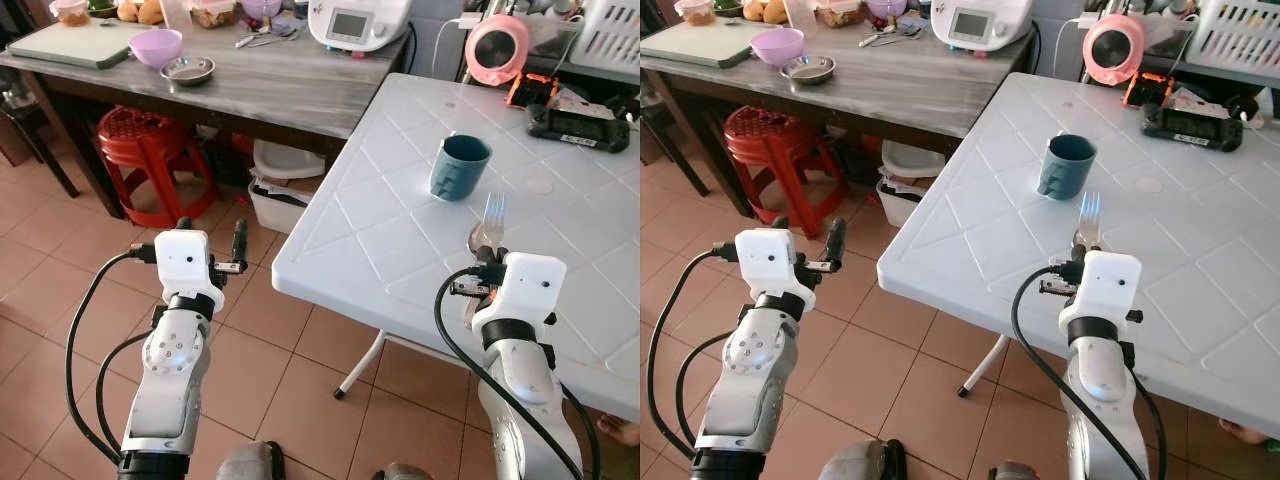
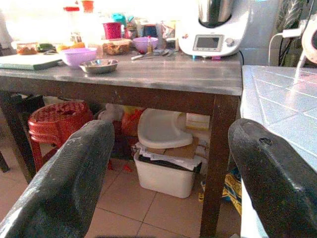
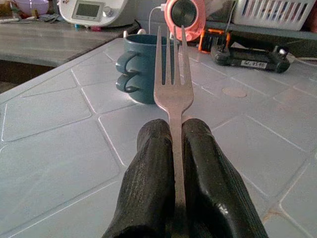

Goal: Setting the table

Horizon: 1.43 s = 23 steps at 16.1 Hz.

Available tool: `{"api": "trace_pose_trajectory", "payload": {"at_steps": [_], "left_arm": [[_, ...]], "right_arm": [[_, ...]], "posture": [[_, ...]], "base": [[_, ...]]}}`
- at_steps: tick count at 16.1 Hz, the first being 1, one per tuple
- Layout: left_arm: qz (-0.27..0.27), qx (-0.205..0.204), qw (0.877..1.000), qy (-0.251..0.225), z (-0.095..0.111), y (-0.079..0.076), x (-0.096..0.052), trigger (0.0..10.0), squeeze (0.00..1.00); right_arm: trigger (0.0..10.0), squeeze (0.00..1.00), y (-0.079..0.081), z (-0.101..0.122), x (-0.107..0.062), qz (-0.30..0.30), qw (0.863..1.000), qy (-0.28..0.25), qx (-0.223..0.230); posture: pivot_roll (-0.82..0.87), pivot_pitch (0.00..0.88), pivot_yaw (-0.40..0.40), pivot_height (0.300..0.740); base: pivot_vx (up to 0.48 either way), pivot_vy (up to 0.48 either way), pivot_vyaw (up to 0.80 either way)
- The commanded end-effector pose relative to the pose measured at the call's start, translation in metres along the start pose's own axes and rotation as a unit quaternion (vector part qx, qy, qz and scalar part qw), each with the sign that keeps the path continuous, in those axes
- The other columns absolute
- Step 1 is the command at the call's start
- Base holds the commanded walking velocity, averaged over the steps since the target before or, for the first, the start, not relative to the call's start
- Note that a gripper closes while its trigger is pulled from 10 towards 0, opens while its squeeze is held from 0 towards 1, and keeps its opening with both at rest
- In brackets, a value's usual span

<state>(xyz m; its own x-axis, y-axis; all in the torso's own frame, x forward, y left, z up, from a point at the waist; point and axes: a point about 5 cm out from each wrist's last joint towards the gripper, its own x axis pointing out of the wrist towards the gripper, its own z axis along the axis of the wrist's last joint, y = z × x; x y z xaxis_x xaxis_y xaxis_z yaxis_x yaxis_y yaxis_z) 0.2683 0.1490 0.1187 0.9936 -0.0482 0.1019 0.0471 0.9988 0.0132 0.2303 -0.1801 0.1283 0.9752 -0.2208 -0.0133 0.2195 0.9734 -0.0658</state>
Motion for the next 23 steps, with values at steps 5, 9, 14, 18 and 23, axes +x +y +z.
{"api": "trace_pose_trajectory", "payload": {"at_steps": [5,9,14,18,23], "left_arm": [[-0.002,0.002,1.0,-0.009,0.0014,-0.0011,0.0042,10.0,0.0],[-0.005,0.003,1.0,-0.011,0.0013,-0.0012,0.0042,10.0,0.0],[-0.005,0.003,1.0,-0.011,0.0013,-0.0012,0.0042,10.0,0.0],[-0.005,0.003,1.0,-0.011,0.0013,-0.0012,0.0042,10.0,0.0],[-0.005,0.003,1.0,-0.011,0.0013,-0.0012,0.0042,10.0,0.0]], "right_arm": [[10.0,0.0,0.0012,0.0044,0.0023,0.005,1.0,-0.017,-0.002],[10.0,0.0,0.0021,0.0023,0.002,0.005,1.0,-0.01,-0.003],[10.0,0.0,0.0021,0.0023,0.002,0.005,1.0,-0.01,-0.003],[10.0,0.0,0.0021,0.0023,0.002,0.005,1.0,-0.01,-0.003],[10.0,0.0,0.0021,0.0023,0.002,0.005,1.0,-0.01,-0.003]], "posture": [[-0.02,0.0,0.041,0.74],[-0.02,0.0,0.044,0.74],[-0.02,0.0,0.044,0.74],[-0.02,0.0,0.044,0.74],[-0.02,0.0,0.044,0.74]], "base": [[0.0,0.0,0.0],[0.0,0.0,0.0],[0.0,0.0,0.0],[0.0,0.0,0.0],[0.0,0.0,0.0]]}}
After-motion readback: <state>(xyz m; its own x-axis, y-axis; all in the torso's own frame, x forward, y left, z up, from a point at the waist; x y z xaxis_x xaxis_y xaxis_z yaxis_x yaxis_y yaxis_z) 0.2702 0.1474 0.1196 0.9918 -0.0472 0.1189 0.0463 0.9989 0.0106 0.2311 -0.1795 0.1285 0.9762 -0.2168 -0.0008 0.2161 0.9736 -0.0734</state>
